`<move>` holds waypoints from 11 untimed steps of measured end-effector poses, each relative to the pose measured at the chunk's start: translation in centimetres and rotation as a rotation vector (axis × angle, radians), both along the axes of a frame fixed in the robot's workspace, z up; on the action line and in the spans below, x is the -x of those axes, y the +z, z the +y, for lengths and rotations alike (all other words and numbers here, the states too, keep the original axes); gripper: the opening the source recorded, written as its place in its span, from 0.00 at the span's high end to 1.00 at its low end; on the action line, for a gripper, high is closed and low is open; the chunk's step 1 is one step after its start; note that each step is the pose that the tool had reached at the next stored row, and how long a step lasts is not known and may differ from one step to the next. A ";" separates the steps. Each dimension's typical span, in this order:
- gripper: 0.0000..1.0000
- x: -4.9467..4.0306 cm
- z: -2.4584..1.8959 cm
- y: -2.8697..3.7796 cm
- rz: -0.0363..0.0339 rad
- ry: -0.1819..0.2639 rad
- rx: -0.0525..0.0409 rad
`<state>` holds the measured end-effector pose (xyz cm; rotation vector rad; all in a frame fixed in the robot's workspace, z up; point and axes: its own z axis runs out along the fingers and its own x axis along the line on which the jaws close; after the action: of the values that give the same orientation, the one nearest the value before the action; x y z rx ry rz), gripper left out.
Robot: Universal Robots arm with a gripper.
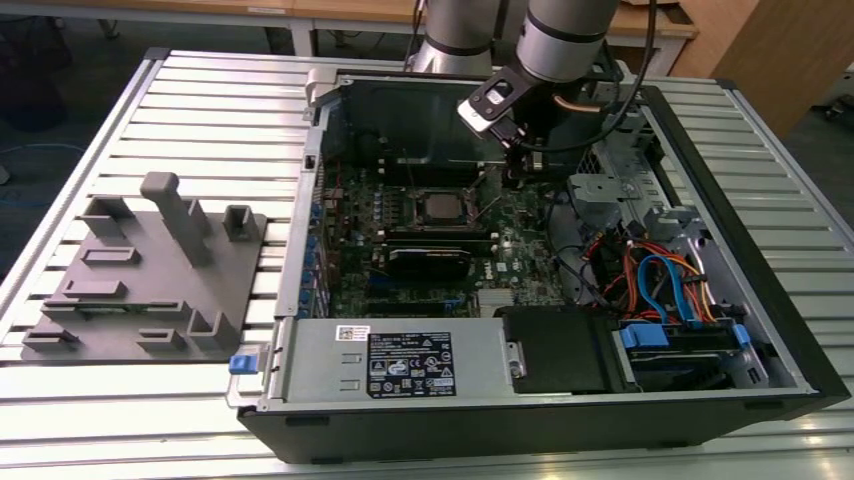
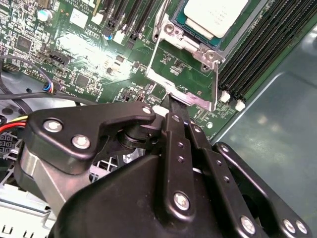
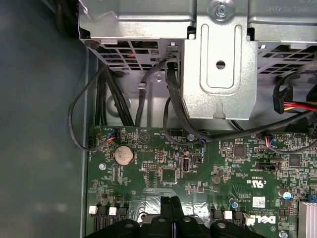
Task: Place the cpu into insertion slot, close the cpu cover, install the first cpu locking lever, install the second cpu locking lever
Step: 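Close the cpu cover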
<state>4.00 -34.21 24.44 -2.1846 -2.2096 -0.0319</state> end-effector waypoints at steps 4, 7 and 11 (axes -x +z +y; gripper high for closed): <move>0.90 0.12 0.00 0.00 0.0000 0.000 0.0000; 0.90 0.30 0.00 0.00 0.0000 0.000 0.0000; 0.90 0.52 0.00 0.00 0.0000 0.000 0.0000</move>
<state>3.47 -34.22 24.44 -2.1847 -2.2095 -0.0319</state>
